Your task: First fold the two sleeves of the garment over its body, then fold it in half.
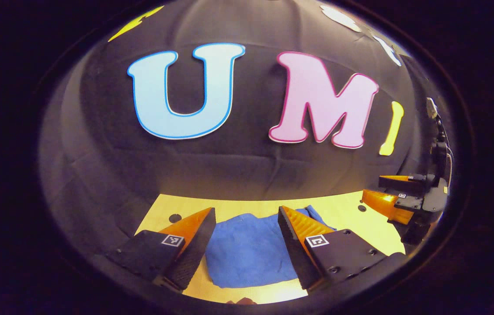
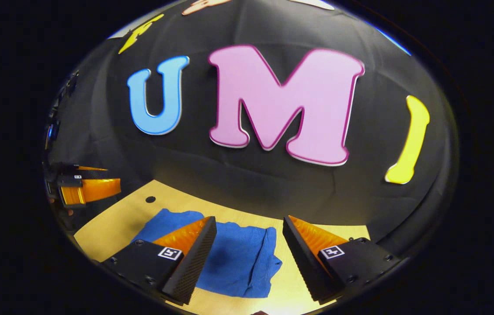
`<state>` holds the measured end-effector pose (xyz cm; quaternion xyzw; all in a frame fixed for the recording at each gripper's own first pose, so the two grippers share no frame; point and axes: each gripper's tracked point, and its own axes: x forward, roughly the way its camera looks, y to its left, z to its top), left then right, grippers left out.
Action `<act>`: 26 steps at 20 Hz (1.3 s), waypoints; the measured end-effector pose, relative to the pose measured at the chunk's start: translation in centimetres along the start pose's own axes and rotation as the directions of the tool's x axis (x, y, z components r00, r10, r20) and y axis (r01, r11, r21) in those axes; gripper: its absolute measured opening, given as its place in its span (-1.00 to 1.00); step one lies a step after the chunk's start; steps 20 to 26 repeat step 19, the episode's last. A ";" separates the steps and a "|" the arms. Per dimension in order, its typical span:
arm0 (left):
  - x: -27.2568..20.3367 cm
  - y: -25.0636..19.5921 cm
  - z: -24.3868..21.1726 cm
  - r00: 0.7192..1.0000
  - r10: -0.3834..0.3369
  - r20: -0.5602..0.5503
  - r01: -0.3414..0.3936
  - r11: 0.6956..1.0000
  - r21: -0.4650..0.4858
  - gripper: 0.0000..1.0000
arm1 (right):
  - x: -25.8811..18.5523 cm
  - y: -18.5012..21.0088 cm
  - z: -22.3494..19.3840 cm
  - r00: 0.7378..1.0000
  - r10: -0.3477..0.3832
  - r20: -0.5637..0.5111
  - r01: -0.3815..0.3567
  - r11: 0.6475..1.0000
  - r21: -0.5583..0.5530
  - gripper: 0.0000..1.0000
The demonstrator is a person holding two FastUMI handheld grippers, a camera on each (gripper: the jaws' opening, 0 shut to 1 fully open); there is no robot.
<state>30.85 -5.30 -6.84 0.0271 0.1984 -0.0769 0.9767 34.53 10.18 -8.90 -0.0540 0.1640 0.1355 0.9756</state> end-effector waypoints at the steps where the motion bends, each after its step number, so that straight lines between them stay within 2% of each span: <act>1: -2.2 -0.5 -0.3 1.000 0.004 0.027 -0.004 1.000 0.017 0.67 | -2.4 0.7 0.8 0.999 -0.010 0.034 0.009 1.000 0.002 0.96; 5: -12.0 -2.6 -2.0 0.988 0.023 0.152 -0.024 1.000 0.010 0.66 | -13.3 2.8 2.5 0.982 -0.061 0.179 0.062 0.998 0.000 0.95; 6: -14.2 -2.7 -2.7 0.983 0.023 0.180 -0.025 1.000 0.008 0.72 | -15.8 3.2 2.0 0.977 -0.077 0.198 0.077 0.997 0.006 0.94; 9: -20.2 -3.3 -3.5 0.965 0.048 0.259 -0.058 0.998 0.030 0.65 | -22.6 5.5 0.5 0.972 -0.082 0.222 0.069 0.995 0.066 0.93; 11: -23.6 -3.5 -3.2 0.936 0.061 0.347 -0.080 0.996 0.041 0.58 | -25.2 6.5 -0.2 0.970 -0.095 0.223 0.073 0.992 0.107 0.93; 12: -24.9 -3.7 -3.5 0.927 0.063 0.370 -0.083 0.996 0.039 0.58 | -26.8 7.1 -0.3 0.967 -0.098 0.235 0.076 0.992 0.102 0.92; 13: -26.4 -3.9 -3.7 0.918 0.062 0.391 -0.084 0.996 0.041 0.66 | -28.1 7.3 -0.1 0.962 -0.107 0.251 0.089 0.992 0.084 0.93; 14: -27.4 -4.4 -4.2 0.913 0.058 0.405 -0.085 0.995 0.049 0.60 | -29.5 7.4 0.0 0.957 -0.116 0.265 0.102 0.993 0.067 0.93; 16: -29.1 -4.9 -5.1 0.912 0.062 0.406 -0.090 0.995 0.052 0.55 | -31.4 8.2 0.8 0.946 -0.124 0.299 0.114 0.992 0.049 0.92; 18: -30.4 -5.5 -5.7 0.915 0.052 0.401 -0.063 0.998 0.015 0.61 | -33.2 8.5 1.7 0.936 -0.132 0.328 0.124 0.991 0.045 0.92; 19: -31.1 -5.4 -5.9 0.914 0.056 0.402 -0.057 0.998 -0.011 0.55 | -33.8 8.7 2.1 0.932 -0.132 0.338 0.123 0.991 0.047 0.86; 26: -31.1 -5.4 -5.9 0.914 0.056 0.402 -0.057 0.998 -0.011 0.55 | -33.8 8.7 2.1 0.932 -0.132 0.338 0.123 0.991 0.047 0.86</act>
